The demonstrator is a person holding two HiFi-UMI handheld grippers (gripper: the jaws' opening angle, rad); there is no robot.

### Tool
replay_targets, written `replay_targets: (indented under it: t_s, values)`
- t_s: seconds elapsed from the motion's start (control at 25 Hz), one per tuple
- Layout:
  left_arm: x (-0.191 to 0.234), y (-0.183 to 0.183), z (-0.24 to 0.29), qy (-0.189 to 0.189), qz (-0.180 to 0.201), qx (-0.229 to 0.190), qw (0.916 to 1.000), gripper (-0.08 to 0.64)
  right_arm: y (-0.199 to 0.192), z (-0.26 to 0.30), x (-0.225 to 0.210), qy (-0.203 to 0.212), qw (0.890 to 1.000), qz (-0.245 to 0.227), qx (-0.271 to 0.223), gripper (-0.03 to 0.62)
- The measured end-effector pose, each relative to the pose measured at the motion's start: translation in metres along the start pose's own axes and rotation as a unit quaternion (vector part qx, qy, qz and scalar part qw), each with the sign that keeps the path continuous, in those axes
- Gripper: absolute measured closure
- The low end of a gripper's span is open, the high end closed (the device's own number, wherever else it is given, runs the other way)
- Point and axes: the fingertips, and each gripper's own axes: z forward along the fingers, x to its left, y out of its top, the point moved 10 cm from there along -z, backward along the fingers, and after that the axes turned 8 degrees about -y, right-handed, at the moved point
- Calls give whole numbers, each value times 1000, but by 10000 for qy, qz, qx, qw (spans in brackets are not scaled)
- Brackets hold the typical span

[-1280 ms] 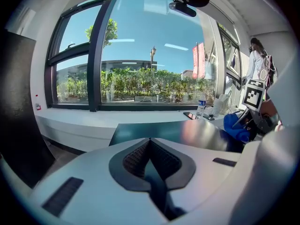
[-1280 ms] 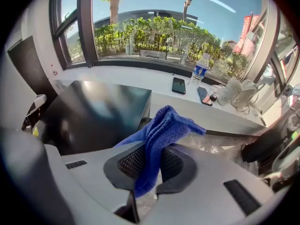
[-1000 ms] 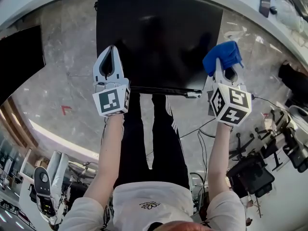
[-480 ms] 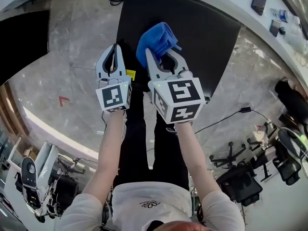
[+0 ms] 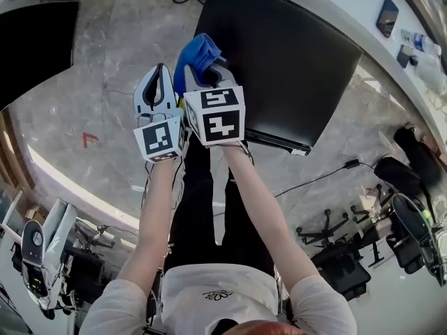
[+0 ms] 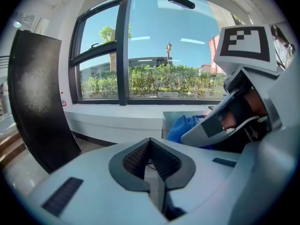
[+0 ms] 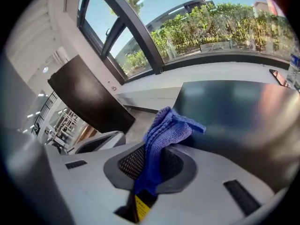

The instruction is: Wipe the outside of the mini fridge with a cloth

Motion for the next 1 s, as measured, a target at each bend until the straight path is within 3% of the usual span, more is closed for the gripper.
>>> replay_targets:
  t_s: [0.16,0.32,0.48,1.0]
  values:
    - [-2,4,0,-31,-22,-55,10000,555,0,-1,0,-125,9997,-193,11,520]
    - [-14,3,5,-232,-25,-33,9997,555,-4,-7,-13,-293,9996,-19,-4,520]
    - [-22,9,5,-353,49,-48,9994,555,-11,-21,-36,-742,9972,42,-2,520]
    - [-60,13,7,-719,284,-86,9970,555,-43,-82,-125,-1371,9899,350,15,520]
